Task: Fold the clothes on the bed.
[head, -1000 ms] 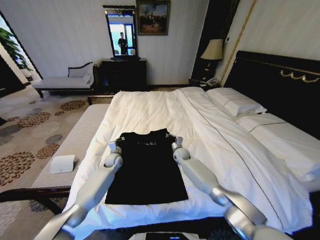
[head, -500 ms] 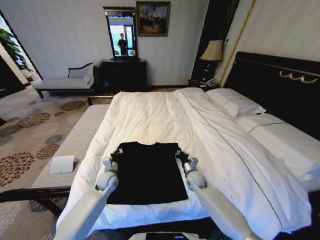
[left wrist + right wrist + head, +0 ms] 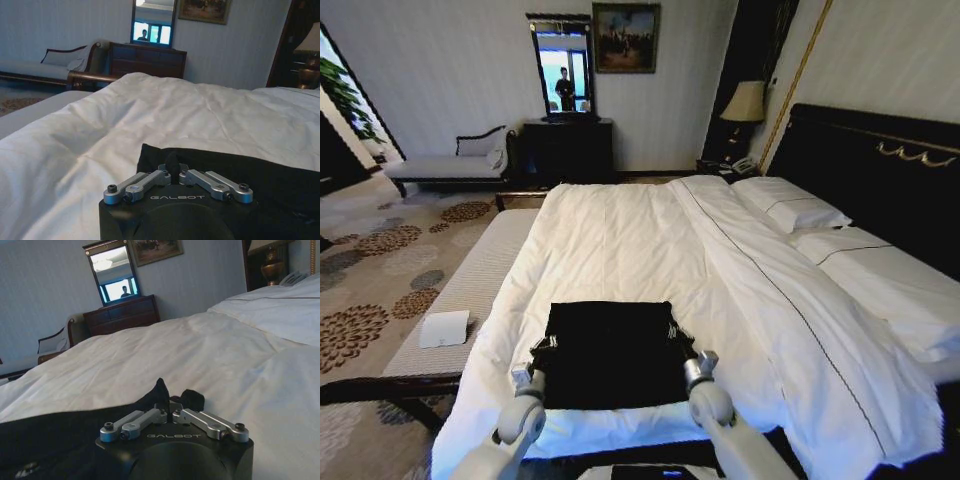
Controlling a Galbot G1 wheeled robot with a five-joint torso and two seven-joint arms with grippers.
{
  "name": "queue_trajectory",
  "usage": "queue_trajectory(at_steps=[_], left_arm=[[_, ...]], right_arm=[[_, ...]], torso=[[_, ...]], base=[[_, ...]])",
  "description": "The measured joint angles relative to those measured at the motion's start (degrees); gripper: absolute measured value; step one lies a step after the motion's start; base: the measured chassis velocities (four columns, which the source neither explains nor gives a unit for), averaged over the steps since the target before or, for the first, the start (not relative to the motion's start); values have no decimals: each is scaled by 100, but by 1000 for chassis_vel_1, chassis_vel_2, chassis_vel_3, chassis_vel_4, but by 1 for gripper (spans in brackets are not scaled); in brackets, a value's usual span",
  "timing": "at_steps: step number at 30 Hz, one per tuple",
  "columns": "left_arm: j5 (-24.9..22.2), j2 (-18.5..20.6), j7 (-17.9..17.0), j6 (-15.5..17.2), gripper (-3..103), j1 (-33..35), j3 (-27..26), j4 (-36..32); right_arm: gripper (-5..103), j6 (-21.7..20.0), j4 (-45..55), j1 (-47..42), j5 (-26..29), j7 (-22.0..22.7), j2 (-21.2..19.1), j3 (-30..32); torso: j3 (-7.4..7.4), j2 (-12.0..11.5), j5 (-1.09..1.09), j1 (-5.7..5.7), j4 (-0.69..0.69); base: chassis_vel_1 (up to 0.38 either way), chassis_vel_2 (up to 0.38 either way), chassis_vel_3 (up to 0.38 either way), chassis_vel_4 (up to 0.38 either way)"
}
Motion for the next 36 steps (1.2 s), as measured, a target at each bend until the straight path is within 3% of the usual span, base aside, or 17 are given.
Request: queue_trajectory(at_steps=[18, 36], left_arm=[[172, -79, 128, -141, 2, 563, -268, -290], [318, -172, 115, -193, 2, 907, -289, -331]], right_arm=[[0, 352, 193, -758, -229, -448, 228, 365], [0, 454, 218, -1101, -419, -530, 340, 362]], torso=[[1, 0, 0, 1, 0], [1, -1, 0, 0, 0]], base=[[0, 0, 0, 0], [0, 0, 0, 0]])
